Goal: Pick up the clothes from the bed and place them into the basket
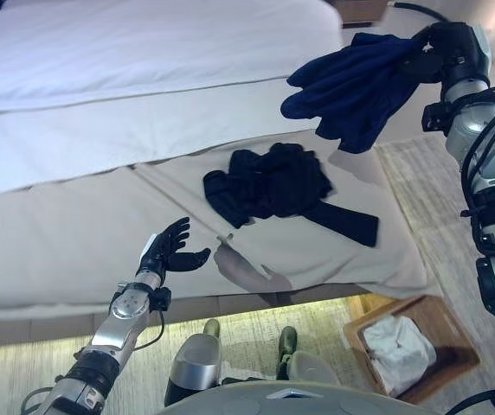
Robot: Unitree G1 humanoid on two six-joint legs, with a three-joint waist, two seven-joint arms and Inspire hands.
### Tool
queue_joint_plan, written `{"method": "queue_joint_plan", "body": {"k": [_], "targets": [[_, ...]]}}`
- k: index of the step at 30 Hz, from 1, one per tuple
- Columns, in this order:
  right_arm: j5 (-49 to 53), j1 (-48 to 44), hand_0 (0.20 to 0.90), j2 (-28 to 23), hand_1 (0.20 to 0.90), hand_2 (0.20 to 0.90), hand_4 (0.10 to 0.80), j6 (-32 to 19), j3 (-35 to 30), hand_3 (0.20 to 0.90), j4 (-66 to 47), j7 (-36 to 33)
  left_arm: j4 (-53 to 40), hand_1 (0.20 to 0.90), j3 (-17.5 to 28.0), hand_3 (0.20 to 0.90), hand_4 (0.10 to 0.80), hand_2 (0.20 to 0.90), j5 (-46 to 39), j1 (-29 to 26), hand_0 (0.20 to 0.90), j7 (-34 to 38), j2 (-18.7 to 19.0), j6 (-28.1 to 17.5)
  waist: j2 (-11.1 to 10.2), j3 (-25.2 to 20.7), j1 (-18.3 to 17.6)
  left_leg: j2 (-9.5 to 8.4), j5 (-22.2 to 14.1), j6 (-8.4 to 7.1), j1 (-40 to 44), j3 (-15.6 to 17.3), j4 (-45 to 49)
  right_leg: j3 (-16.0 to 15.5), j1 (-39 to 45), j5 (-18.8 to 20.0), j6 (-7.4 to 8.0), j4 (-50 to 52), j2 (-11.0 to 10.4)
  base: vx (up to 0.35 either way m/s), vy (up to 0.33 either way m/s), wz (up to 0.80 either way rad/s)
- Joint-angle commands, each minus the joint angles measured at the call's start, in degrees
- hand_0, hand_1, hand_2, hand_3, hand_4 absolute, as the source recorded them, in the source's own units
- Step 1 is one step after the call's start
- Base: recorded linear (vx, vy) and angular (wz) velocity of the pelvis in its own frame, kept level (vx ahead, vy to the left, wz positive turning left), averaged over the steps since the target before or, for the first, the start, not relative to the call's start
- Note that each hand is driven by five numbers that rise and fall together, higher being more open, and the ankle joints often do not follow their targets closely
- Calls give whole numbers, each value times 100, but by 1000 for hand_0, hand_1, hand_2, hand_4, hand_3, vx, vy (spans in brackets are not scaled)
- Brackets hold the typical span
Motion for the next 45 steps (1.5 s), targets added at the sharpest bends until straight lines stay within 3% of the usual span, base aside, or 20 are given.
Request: {"method": "queue_joint_plan", "body": {"k": [1,3,4,5,7,10,14,25,34,45], "targets": [[-11,-134,300,-650,300,300,100,-633,-258,200,-504,-378,92,900,105,900,800,900,76,94,900,138,25,-708,-12,-925,-151,-394,-622,82,-226,134,265,-391,-213,218,536,120,-22,-124,5,-74],[-23,-109,300,-645,300,300,100,-621,-325,200,-480,-343,-17,900,217,900,800,900,-15,48,900,294,147,-664,53,-914,-140,-250,-469,93,-158,488,-6,-800,-387,293,622,554,-139,-172,6,-124],[-18,-104,300,-649,300,300,100,-607,-335,200,-465,-348,-54,900,242,900,800,900,-21,43,900,305,169,-648,63,-917,-120,-224,-441,98,-150,559,-55,-835,-424,264,619,672,-155,-266,-52,-142],[53,14,300,-718,300,300,100,-653,-405,200,-394,-334,-190,900,360,900,800,900,-97,-75,900,357,250,-539,105,-930,-124,-94,-357,110,-248,802,-77,-1044,-361,10,534,813,-143,-215,-66,-113],[127,130,300,-772,300,300,100,-763,-432,200,-277,-317,-194,900,377,900,800,900,-214,-151,900,382,281,-509,71,-977,-120,-64,-346,71,-319,920,-64,-1135,-241,-118,468,518,-100,-165,-120,-99],[7,300,300,-868,300,300,100,-765,-485,200,-28,-196,58,900,336,900,800,900,-475,-305,900,427,75,-550,-6,-1028,-279,23,-314,-52,-255,1023,-189,-1029,-168,-10,424,-8,9,-42,-109,-94],[-44,477,300,-986,300,300,100,-643,-504,200,238,-242,104,900,267,900,800,900,-371,-249,900,360,-112,-557,-44,-1099,-422,91,-304,-68,-118,1192,-342,-907,-97,-98,341,-90,123,41,-79,-19],[-187,1408,300,-666,300,300,100,-360,-949,200,389,-293,129,900,246,900,800,900,-166,-24,900,75,-126,-395,93,-1131,-623,173,-242,-168,-12,1408,-468,-820,6,-100,277,-318,230,58,-113,-10],[-380,1634,300,-399,300,300,100,-151,-1076,200,408,-437,-50,900,212,900,800,900,-217,52,900,-334,-112,-369,384,-958,-703,241,-180,-295,-134,1461,-457,-848,-117,-72,265,-390,212,14,-118,-4],[-704,1662,300,-364,300,300,100,-46,-1079,200,566,-663,-281,900,-9,900,800,900,-276,-222,900,-341,-212,-380,913,-512,-944,254,-58,-432,-381,1675,-488,-857,-448,-56,245,-390,142,-45,-21,0]]}}
